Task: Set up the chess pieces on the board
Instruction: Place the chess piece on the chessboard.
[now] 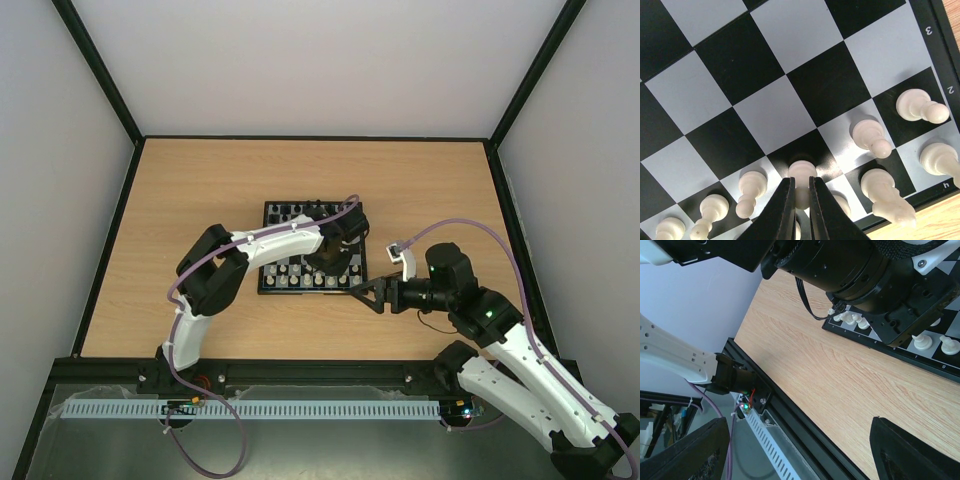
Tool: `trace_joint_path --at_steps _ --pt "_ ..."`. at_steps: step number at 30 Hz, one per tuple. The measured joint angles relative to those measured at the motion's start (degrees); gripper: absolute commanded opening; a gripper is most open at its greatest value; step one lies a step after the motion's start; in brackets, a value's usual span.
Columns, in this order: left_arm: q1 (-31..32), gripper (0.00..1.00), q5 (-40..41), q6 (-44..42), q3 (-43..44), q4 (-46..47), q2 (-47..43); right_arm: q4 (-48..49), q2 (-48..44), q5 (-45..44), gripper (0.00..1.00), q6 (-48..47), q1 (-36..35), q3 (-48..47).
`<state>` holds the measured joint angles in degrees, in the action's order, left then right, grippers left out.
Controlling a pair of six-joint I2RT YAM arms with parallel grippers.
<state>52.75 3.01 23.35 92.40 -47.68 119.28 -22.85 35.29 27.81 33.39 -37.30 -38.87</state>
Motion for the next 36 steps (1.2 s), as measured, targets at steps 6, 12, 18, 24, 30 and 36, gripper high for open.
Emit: trace_joint_path --at_steps 6,12,18,24,30,36 --pt "0.0 0.06 0.02 -0.02 0.09 0.0 0.07 -0.02 0.0 0.07 0.78 -0.09 0.0 0.11" --pt "0.0 0.14 0.0 -0.02 0.15 0.09 0.11 -0.02 0.0 0.2 0.78 -0.26 0.0 0.17" --pt "0.0 0.22 0.02 -0.02 0.2 0.09 0.13 -0.02 0.0 0.22 0.78 -0.55 0.0 0.17" --pt "0.0 0.28 0.02 0.04 1.18 -0.11 0.13 -0.02 0.0 0.24 0.78 -0.61 0.0 0.17" --pt "0.0 0.37 0.15 0.0 4.15 -0.72 -0.31 -0.02 0.0 0.2 0.8 -0.61 0.0 0.17" --pt "0.02 0.49 1.6 0.24 4.22 -0.02 -8.83 -1.2 0.66 -2.05 0.91 -0.7 0.0 -1.09"
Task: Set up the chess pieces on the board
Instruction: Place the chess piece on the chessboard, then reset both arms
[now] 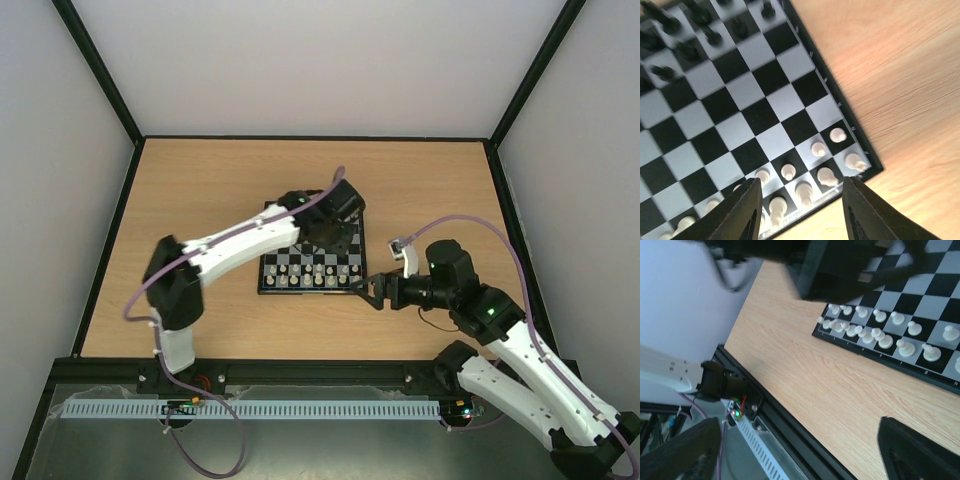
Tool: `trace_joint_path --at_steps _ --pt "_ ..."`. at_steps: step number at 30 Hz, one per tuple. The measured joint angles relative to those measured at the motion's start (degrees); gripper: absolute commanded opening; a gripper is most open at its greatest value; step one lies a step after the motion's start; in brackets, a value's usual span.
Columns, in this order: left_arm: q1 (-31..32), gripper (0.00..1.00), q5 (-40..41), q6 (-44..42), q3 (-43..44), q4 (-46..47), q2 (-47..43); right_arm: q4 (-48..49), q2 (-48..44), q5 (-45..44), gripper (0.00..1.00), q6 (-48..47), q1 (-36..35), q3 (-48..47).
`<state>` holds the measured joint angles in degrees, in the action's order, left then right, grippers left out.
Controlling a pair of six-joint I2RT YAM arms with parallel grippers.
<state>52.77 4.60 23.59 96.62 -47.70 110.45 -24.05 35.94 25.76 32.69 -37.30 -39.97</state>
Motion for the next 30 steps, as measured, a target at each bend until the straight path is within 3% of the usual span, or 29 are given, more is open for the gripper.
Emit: trace_joint_path --at_steps 2,6,7,9,10,19,30 --pt "0.0 0.52 0.66 0.07 -1.55 1.11 -5.46 -1.14 0.81 -1.88 1.0 -0.33 0.0 -2.1" --pt "0.07 0.62 2.49 0.85 -6.4 4.15 -18.53 -2.05 1.29 -5.05 0.99 -0.55 0.0 -6.03" --pt "0.09 0.67 3.02 1.14 -8.0 4.98 -21.44 -2.19 1.29 -6.01 0.98 -0.55 0.0 -6.99" --pt "0.09 0.95 4.0 1.75 -11.41 6.32 -26.88 -2.49 1.36 -7.76 0.99 -0.55 0.0 -8.59" --pt "0.09 0.98 4.57 1.99 -13.42 7.02 -29.59 -2.75 1.53 -8.83 0.99 -0.5 0.0 -9.38" --pt "0.09 0.99 14.12 7.23 -31.5 12.46 -51.63 -4.39 5.35 -22.34 0.99 -1.51 0.0 -11.1" --pt "-1.01 0.99 24.09 11.43 -44.57 18.84 -62.51 1.29 3.28 -29.53 0.99 -2.95 0.0 -10.12"
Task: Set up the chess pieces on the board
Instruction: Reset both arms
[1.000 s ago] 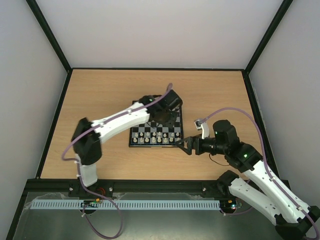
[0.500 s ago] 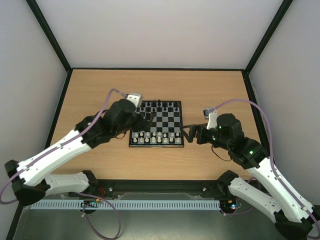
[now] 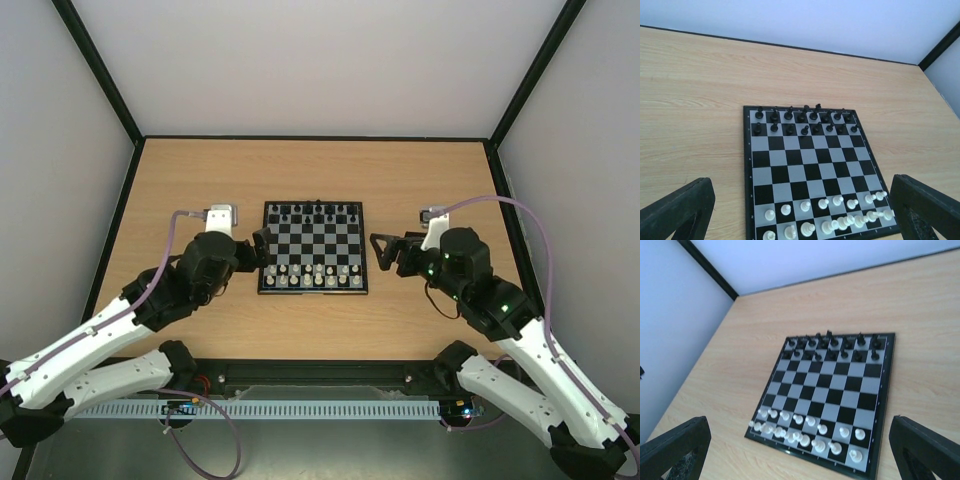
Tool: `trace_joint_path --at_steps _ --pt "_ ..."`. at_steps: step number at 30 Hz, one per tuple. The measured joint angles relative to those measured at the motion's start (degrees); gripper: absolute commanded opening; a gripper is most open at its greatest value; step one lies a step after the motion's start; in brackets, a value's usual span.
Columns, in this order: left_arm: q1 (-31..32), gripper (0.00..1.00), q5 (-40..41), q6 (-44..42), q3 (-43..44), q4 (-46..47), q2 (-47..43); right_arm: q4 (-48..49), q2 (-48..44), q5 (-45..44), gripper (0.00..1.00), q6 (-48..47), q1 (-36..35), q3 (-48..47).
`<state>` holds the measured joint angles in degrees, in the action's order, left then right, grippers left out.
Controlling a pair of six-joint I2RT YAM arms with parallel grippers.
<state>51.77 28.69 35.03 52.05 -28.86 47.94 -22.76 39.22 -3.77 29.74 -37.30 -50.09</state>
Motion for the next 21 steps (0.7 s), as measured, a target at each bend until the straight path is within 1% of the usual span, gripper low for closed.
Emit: trace_joint_path --at_steps 7,14,18,21 --pt "-0.33 0.99 1.53 0.15 -3.69 3.08 -4.0 1.81 -2.86 -3.87 0.99 -1.49 0.0 0.33" --pt "-0.74 0.99 4.74 0.15 -5.66 5.31 -6.56 3.08 -3.89 -8.2 0.99 -2.08 0.0 3.76" --pt "-1.22 0.99 9.16 -0.24 -8.2 8.68 -5.66 6.91 -3.37 -12.26 0.99 -2.97 0.0 7.02" --pt "-1.31 0.99 12.94 -3.63 -11.96 14.45 -4.33 13.99 -0.59 -17.11 0.99 -5.92 0.11 11.76"
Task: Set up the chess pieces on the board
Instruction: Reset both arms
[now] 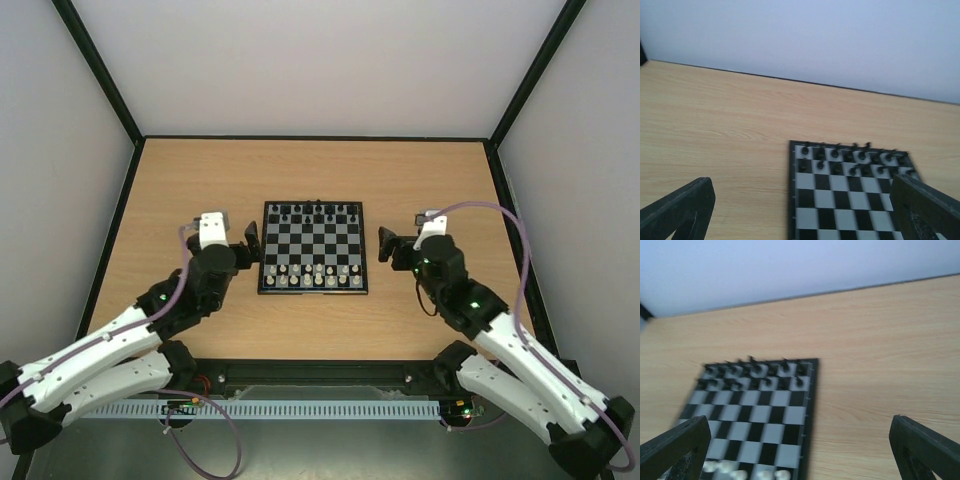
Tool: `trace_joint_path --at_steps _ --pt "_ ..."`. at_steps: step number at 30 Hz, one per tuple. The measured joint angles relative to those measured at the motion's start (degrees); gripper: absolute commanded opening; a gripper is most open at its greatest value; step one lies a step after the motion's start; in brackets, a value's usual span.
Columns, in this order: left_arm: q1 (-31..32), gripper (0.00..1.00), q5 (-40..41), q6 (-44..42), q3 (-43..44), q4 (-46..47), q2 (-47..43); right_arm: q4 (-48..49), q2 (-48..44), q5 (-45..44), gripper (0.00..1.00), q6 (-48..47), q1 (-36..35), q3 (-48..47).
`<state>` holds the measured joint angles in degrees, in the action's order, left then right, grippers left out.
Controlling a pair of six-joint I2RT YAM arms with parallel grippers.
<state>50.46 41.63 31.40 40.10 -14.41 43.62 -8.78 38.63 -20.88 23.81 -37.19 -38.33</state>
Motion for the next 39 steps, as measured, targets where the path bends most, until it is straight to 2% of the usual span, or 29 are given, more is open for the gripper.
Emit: trace_joint_path --at_steps 3,5,11,14,17,20,23,26,34,39 --pt "-1.42 0.99 3.58 -6.6 -5.14 7.87 2.19 6.75 4.7 -3.87 0.98 -2.75 2.29 5.31" --pt "-4.98 0.99 4.46 -10.6 -7.82 12.24 3.3 12.22 6.36 -5.25 0.98 -4.0 7.19 9.64" --pt "-26.67 0.99 -2.89 -17.44 -18.51 28.87 1.73 32.06 9.57 -7.32 0.99 -4.55 26.49 23.32" --pt "-34.73 0.99 -8.79 -19.47 -25.62 37.16 1.22 41.48 14.29 -8.24 0.98 -5.38 28.39 27.82" --pt "-39.41 0.99 -13.44 -20.52 -30.69 45.11 3.93 51.54 23.54 -9.44 0.99 -6.95 28.63 29.29" --pt "-42.29 0.99 -16.0 -20.92 -31.34 52.81 12.15 61.68 34.49 -10.21 0.99 -8.7 28.94 29.14" --pt "-44.61 0.99 -18.29 -20.81 -30.49 59.95 23.32 66.4 41.38 -10.01 0.98 -9.2 30.25 27.8" --pt "-46.05 0.99 -20.65 -20.98 -28.13 62.51 31.45 68.43 44.44 -8.74 0.99 -9.53 31.45 25.64" --pt "-48.61 0.99 -23.15 -23.43 -23.5 71.93 39.23 75.17 44.3 -5.18 0.98 -10.84 31.61 26.64" --pt "-49.53 0.99 -24.98 -23.63 -23.06 72.35 41.68 79.45 47.43 -1.57 0.99 -12.68 31.61 28.04"
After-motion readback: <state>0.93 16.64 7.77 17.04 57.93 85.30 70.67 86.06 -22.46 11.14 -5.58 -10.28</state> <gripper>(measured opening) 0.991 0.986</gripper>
